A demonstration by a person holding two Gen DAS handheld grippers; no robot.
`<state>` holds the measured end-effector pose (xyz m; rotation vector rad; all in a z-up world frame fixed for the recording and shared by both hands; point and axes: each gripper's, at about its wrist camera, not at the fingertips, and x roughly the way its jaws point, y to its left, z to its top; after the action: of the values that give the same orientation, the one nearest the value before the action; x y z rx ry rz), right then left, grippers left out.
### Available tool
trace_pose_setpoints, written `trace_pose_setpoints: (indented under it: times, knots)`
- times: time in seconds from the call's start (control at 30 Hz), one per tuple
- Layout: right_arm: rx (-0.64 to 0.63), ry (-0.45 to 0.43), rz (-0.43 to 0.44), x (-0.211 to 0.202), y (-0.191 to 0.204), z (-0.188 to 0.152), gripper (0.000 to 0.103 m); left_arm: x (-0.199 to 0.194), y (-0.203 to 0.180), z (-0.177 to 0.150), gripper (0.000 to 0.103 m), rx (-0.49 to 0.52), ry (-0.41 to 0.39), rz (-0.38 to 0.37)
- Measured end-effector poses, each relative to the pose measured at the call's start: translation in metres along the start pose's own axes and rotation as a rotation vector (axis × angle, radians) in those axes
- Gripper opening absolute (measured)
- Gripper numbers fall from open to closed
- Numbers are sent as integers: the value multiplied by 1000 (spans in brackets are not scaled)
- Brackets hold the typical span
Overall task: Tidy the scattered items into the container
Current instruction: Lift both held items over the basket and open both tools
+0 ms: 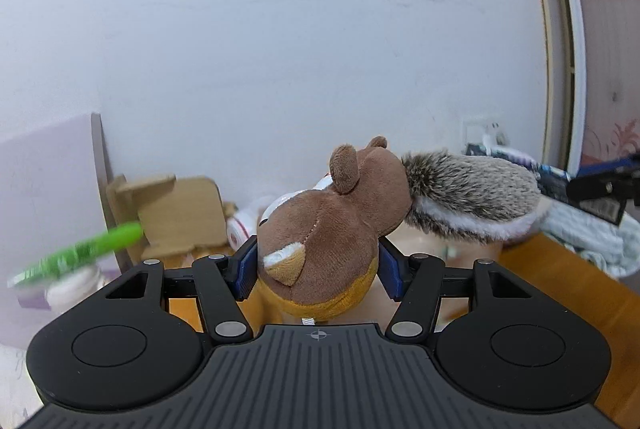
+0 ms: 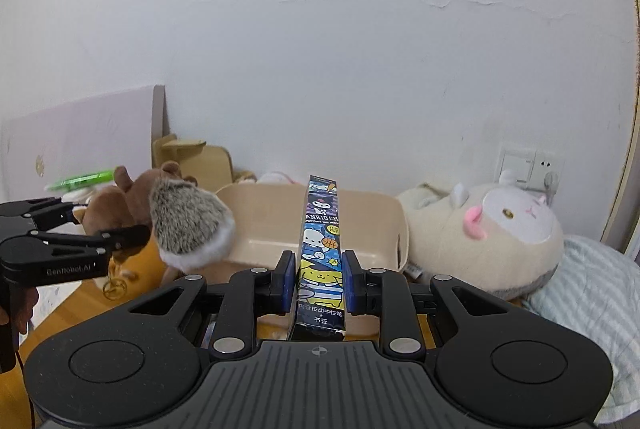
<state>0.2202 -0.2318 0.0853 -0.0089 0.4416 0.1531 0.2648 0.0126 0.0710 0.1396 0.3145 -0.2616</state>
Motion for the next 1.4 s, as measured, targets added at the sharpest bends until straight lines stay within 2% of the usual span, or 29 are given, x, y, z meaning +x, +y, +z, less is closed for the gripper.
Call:
trace_pose_setpoints:
  times: [0.17,0.4,0.6,1.03,1.4]
  knots:
    - [-2,-8,-6,13,-7,14,22,25,3,24,60,-34,14,2]
    - [-7,9,-15,48,-16,34,22,77,6,38,61,-51,101,25]
    - [-15,41,-38,86,-22,41,22,127,13,31,61,-101,217,30]
    - [2,221,-30,173,-30,27,22,187,0,6,61,-90,364,16]
    - [-4,285,-52,187,-28,8,22,200,4,-12,63,-66,444,-1]
